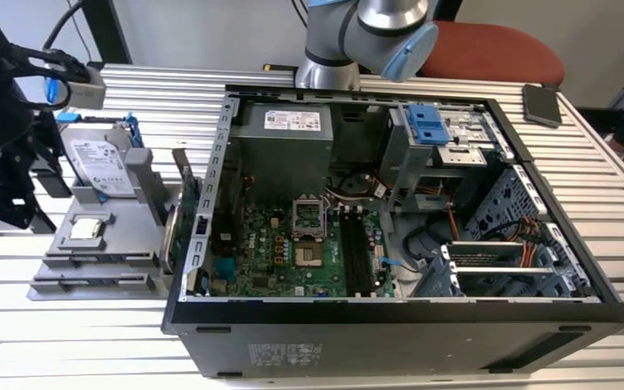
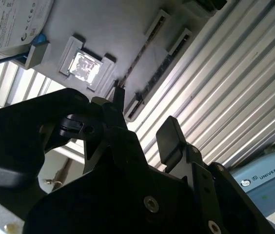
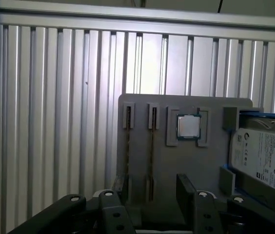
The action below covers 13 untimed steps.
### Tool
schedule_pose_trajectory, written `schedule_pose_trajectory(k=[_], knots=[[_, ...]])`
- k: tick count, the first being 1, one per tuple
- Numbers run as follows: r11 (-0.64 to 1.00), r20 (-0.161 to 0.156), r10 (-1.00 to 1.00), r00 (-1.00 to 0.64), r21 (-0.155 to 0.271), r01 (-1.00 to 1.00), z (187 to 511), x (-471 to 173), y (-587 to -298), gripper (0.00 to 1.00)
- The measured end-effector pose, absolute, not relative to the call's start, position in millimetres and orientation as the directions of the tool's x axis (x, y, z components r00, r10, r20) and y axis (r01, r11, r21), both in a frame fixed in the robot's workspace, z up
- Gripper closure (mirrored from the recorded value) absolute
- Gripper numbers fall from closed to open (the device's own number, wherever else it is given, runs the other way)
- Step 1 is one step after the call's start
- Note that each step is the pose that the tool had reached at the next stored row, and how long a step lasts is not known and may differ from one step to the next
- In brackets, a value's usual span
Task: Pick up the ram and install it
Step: 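Pick up the ram and move it above insertion slot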
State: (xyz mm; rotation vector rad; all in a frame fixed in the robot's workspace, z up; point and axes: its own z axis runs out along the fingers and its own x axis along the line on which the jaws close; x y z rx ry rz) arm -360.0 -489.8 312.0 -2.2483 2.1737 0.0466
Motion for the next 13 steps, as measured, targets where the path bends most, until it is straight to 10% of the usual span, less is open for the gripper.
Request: schedule_pose_trajectory(k=[13], knots=[[-0.033, -0.022, -0.999, 0.033, 0.011, -0.999, 300.5, -360.0, -489.8, 0.00]])
